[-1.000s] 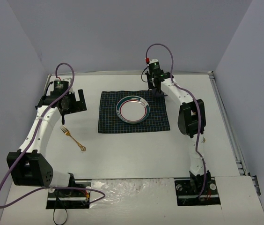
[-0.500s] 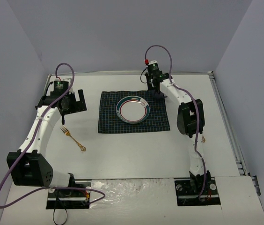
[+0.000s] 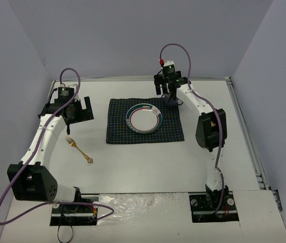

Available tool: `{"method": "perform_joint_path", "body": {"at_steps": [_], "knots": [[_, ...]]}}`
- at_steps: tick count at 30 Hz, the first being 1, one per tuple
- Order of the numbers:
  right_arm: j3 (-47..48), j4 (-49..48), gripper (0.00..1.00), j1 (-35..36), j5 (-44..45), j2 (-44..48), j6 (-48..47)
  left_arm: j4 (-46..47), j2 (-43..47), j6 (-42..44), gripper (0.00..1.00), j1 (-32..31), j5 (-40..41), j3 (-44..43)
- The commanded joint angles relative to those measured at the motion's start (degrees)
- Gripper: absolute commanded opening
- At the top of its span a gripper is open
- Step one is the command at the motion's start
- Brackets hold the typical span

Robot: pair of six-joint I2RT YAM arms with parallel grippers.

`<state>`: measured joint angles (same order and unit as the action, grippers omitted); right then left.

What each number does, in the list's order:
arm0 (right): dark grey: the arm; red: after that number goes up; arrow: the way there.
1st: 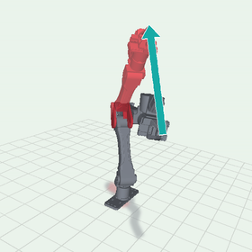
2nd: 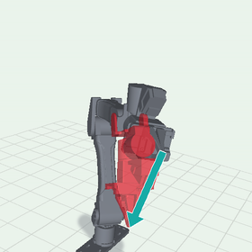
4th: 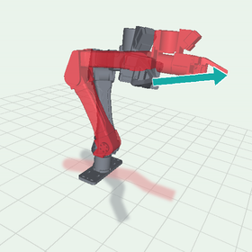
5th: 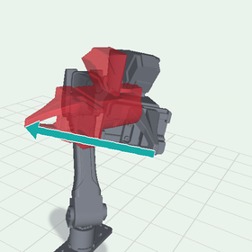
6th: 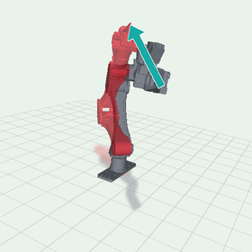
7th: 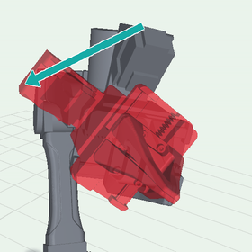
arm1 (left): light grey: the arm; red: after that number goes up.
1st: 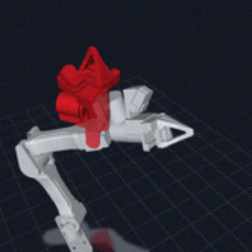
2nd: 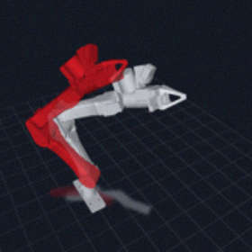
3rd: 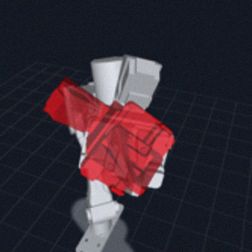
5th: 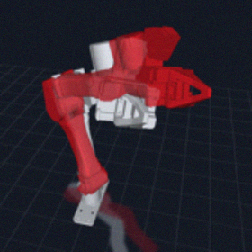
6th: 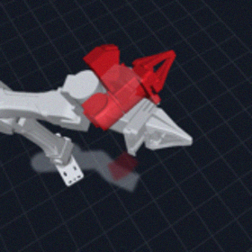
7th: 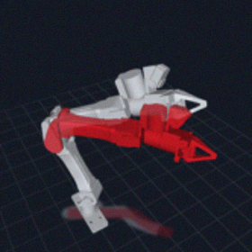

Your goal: Set the dinner table for one person

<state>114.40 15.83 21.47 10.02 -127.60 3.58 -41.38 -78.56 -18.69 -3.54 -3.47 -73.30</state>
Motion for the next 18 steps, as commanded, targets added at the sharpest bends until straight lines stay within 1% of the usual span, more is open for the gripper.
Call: {"method": "perform_joint_path", "body": {"at_steps": [1,2,4,7,10,11,15,17,18], "knots": [[-5.44,-2.20,0.93,0.41,3.15,16.40,-1.00,0.22,0.69,-0.48,0.97,0.75,1.43,-1.91],[-7.32,-2.24,0.98,0.41,3.33,18.66,-0.90,0.14,0.71,-0.80,0.97,0.81,1.73,-1.82],[-11.86,-2.55,1.00,0.41,3.25,24.70,-0.46,0.07,0.74,-1.26,0.97,0.81,2.50,-1.67],[-24.23,-5.01,1.00,0.46,2.54,33.22,2.62,-0.22,0.23,-2.29,0.97,0.81,4.72,-1.65],[-36.86,-8.90,1.00,1.30,0.64,43.29,6.11,-0.27,0.17,-3.60,0.97,0.82,6.73,-1.13],[-39.98,-9.74,1.00,1.63,-1.19,48.12,6.95,0.15,0.34,-4.93,0.97,0.90,7.24,-0.63],[-54.69,-14.50,1.00,2.69,-4.92,60.86,11.79,1.12,1.83,-10.13,0.97,1.17,9.10,3.59],[-60.68,-16.99,1.00,2.86,-6.16,66.68,13.54,1.78,3.16,-13.62,0.97,1.25,10.59,7.66],[-62.45,-17.38,1.00,2.87,-6.78,68.67,14.04,1.82,3.24,-14.92,0.97,1.25,11.07,7.90]]}}
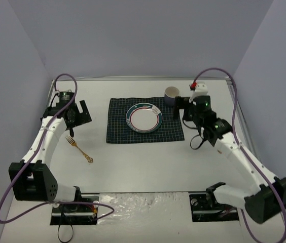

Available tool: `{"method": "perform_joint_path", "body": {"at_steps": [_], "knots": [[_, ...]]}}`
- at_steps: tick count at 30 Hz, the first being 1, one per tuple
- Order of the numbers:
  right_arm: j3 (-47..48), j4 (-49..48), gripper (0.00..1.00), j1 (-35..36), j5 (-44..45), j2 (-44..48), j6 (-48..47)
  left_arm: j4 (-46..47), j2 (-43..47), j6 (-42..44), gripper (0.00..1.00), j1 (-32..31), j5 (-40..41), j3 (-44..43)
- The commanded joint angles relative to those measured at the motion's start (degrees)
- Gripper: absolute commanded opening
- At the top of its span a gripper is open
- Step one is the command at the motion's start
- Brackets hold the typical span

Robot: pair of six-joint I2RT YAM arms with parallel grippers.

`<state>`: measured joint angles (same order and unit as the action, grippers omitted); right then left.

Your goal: Set the dinner table for one person

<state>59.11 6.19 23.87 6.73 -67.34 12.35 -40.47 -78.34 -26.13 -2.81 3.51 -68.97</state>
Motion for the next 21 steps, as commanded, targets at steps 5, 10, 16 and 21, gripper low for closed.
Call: {"method": "perform_joint_path", "body": {"at_steps": [5,10,16,21], "knots": [[-13.21,-8.04,1.00,0.53,-6.11,16.72,4.27,4.20,4.60,-14.56,0.95,0.47,5.24,13.32],[-16.48,-8.04,1.00,0.48,-11.15,21.50,4.09,8.85,4.60,-19.68,0.85,0.65,5.51,19.91],[-18.93,-7.91,1.00,0.48,-12.62,25.39,2.96,10.41,3.14,-21.82,0.71,1.44,8.34,23.04],[-20.09,-7.34,1.00,0.48,-13.41,27.17,2.24,12.88,2.13,-22.29,0.53,2.11,9.23,24.59]]}}
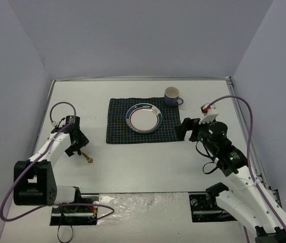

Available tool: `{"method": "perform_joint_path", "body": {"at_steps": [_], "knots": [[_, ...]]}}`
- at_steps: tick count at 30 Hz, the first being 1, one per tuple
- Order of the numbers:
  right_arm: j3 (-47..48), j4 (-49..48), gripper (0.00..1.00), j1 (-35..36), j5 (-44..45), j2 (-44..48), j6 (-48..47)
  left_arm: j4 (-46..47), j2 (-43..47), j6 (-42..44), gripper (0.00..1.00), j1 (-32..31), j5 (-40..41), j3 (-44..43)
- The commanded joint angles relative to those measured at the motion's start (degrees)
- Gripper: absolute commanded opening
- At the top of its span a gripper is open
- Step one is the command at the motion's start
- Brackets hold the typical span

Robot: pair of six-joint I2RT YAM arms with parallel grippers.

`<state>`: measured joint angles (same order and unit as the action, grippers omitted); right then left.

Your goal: Set the dinner table for one person

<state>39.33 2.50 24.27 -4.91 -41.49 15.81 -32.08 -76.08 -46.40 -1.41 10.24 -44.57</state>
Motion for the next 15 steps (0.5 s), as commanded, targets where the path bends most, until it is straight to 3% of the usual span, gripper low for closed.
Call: {"method": "perform_joint_path", "body": {"at_steps": [1,15], "knots": [[-0.58,-3.61,1.00,0.07,-1.92,1.60,-1.26,5.11,-0.48,-1.87,0.50,0.90,2.06,0.50],[-1.96,-2.77,1.00,0.07,-2.92,3.48,-2.09,7.54,-5.32,-2.50,0.31,2.99,1.15,2.38]]}}
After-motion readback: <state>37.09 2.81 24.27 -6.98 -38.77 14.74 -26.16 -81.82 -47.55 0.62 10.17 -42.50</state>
